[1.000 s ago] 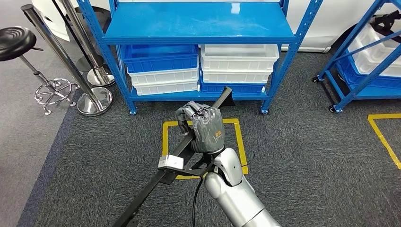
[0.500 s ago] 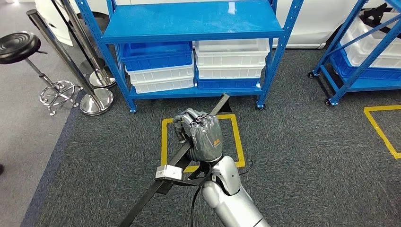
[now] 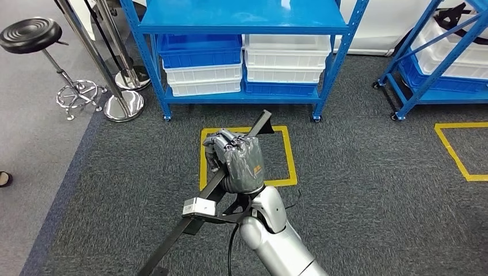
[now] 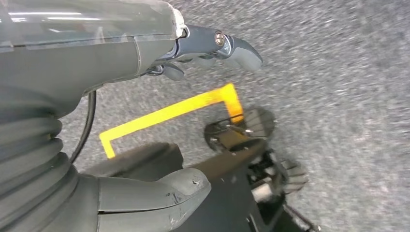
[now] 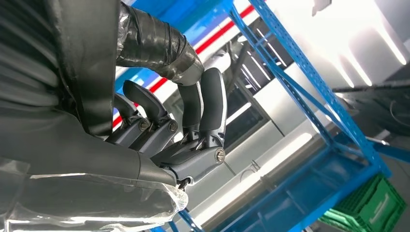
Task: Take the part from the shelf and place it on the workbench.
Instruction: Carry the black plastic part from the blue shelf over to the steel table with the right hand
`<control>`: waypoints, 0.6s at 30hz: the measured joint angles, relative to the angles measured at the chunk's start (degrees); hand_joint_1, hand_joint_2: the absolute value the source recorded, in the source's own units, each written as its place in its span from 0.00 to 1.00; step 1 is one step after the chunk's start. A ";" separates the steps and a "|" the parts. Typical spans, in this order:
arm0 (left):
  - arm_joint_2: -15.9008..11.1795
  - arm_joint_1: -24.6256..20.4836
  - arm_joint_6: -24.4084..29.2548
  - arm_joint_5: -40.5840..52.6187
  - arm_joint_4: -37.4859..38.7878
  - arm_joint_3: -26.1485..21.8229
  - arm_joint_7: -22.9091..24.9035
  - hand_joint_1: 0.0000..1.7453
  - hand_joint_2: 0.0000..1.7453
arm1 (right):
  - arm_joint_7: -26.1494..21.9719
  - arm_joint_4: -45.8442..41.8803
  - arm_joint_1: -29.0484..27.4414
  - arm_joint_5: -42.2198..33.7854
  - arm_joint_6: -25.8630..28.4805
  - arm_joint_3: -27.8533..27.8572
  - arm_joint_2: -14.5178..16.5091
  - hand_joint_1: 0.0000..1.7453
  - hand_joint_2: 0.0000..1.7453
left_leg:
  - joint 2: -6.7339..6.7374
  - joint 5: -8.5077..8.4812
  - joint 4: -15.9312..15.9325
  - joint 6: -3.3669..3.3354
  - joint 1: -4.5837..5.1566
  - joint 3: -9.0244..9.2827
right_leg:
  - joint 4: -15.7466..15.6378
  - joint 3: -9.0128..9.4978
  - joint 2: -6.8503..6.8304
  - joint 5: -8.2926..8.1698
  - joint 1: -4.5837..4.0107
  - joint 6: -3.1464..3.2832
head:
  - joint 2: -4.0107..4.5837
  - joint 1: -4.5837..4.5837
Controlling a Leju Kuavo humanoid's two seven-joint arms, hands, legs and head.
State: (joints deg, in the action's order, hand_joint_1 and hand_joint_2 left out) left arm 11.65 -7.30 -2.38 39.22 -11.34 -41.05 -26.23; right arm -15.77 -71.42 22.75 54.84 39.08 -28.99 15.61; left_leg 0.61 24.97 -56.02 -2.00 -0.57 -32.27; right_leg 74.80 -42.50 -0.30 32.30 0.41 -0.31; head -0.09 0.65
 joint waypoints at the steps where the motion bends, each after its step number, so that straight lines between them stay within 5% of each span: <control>1: -0.16 -0.02 -0.02 0.16 0.00 -0.04 0.23 0.00 1.00 | 0.27 0.31 0.14 0.68 0.00 -0.04 0.07 1.00 1.00 | 0.01 -0.69 -0.30 0.10 0.01 -1.18 | 1.15 0.79 0.00 -1.24 0.00 0.05 | 0.00 0.00; 3: -0.38 -0.09 -0.05 0.27 0.00 -0.18 0.50 0.00 1.00 | 1.01 1.02 0.92 1.76 0.00 -0.18 0.40 1.00 1.00 | 0.02 -1.91 -1.10 0.44 0.01 -3.43 | -2.41 5.24 0.03 -4.15 -0.02 0.41 | 0.01 -0.01; 5: -0.41 -0.26 -0.17 0.06 0.00 -0.35 0.52 0.00 1.00 | 2.01 1.89 2.55 2.11 0.00 -0.55 1.00 1.00 1.00 | -0.01 -3.00 -1.79 0.99 0.14 -5.03 | -11.01 11.76 0.14 -2.85 -0.26 0.98 | 0.01 -0.03; 7: -0.33 -0.49 -0.37 -0.18 0.00 -0.57 0.47 0.00 1.00 | 2.85 3.01 4.23 2.38 0.00 -0.91 1.63 1.00 1.00 | 0.01 -4.26 -1.78 1.67 0.20 -5.70 | -16.44 14.89 0.25 -0.78 -0.61 1.41 | 0.01 -0.04; 9: -0.24 -0.55 -0.53 -0.23 0.00 -0.77 0.44 0.00 1.00 | 3.27 4.46 5.12 2.99 -0.01 -1.04 2.04 1.00 1.00 | -0.05 -4.99 -1.52 2.36 0.03 -6.18 | -17.14 14.27 0.12 -1.62 -0.59 2.00 | 0.01 -0.04; 10: -0.21 -0.51 -0.60 -0.18 0.00 -0.81 0.45 0.00 1.00 | 3.35 5.20 5.31 3.45 -0.01 -1.03 2.17 1.00 1.00 | -0.10 -3.89 -2.15 2.72 -0.07 -6.67 | -17.22 13.65 0.00 -2.37 -0.48 2.46 | 0.01 -0.04; 14: -0.17 -0.35 -0.70 0.49 0.00 -0.83 0.50 0.00 1.00 | 2.09 7.24 5.47 4.74 -0.02 0.08 2.66 1.00 1.00 | -0.17 6.44 -14.02 3.85 -0.29 -9.81 | -17.22 10.01 -0.27 -5.54 -0.38 3.40 | 0.00 -0.06; 16: -0.17 -0.36 -0.70 0.79 0.00 -0.83 0.54 0.00 1.00 | 1.45 7.98 5.45 4.88 -0.02 1.05 2.69 1.00 1.00 | -0.17 5.99 -18.50 4.04 -0.30 -9.29 | -16.93 7.81 -0.36 -7.04 -0.48 3.32 | 0.01 -0.06; 18: -0.17 -0.40 -0.70 1.05 0.00 -0.83 0.59 0.00 1.00 | 1.24 8.45 5.43 4.99 -0.02 1.84 2.72 1.00 1.00 | -0.20 2.84 -15.63 3.81 -0.29 -5.10 | -16.43 5.64 -0.36 -8.40 -0.54 3.10 | 0.01 -0.06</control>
State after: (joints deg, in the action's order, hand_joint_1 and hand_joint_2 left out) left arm 11.48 -7.70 -3.08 40.27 -11.34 -41.88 -25.64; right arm -14.53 -62.97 28.18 59.84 39.06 -27.15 18.32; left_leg 0.41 27.80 -71.65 1.82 -0.86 -37.37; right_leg 58.37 -36.86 -0.67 23.90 -0.13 2.79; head -0.08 0.59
